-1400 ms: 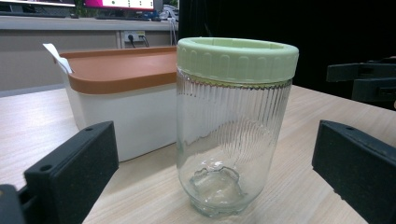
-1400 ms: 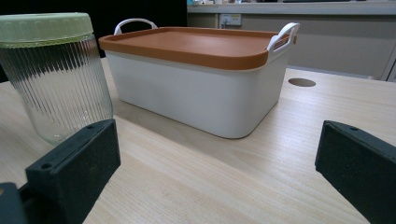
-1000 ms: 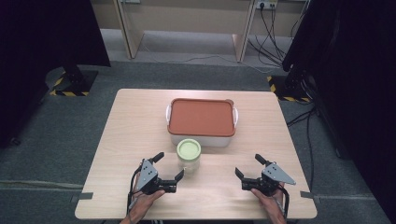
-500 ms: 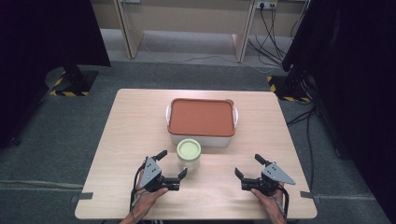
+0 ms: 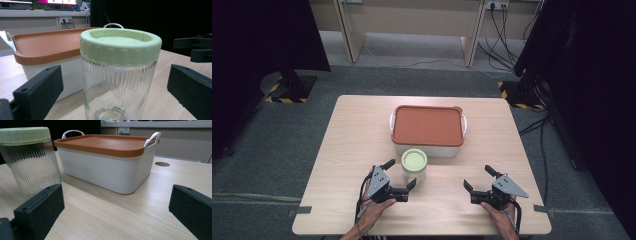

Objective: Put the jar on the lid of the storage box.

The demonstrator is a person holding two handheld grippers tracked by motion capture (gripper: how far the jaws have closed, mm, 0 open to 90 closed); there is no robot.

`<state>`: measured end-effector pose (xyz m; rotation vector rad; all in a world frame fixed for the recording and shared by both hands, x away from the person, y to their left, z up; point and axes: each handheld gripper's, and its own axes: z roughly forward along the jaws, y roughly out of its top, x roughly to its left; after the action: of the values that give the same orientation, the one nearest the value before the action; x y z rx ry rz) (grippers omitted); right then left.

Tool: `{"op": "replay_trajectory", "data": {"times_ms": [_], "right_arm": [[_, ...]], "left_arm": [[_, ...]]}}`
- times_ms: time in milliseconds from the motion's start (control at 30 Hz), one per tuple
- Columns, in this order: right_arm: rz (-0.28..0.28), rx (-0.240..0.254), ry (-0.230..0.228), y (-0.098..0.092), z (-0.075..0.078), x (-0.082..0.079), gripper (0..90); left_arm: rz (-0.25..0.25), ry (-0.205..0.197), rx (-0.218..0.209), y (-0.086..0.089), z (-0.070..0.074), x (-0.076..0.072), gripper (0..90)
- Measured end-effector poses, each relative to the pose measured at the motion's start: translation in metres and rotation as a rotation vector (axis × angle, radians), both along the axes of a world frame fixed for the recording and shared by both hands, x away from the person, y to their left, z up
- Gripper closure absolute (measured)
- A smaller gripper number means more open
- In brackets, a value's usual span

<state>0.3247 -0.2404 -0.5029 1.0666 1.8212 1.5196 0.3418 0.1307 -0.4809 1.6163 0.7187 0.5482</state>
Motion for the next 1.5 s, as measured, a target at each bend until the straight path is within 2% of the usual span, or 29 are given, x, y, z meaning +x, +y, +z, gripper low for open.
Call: {"op": "replay_trajectory", "data": {"times_ms": [867,1500], "right_arm": [[0.003,0.0,0.001,0.0,0.0,0.0,0.4],[0.005,0.001,0.001,0.0,0.0,0.0,0.4]], "left_arm": [[-0.028,0.007,0.013,-0.02,-0.003,0.011,0.0],[-0.024,0.015,0.021,-0.028,-0.005,0.021,0.0]]}}
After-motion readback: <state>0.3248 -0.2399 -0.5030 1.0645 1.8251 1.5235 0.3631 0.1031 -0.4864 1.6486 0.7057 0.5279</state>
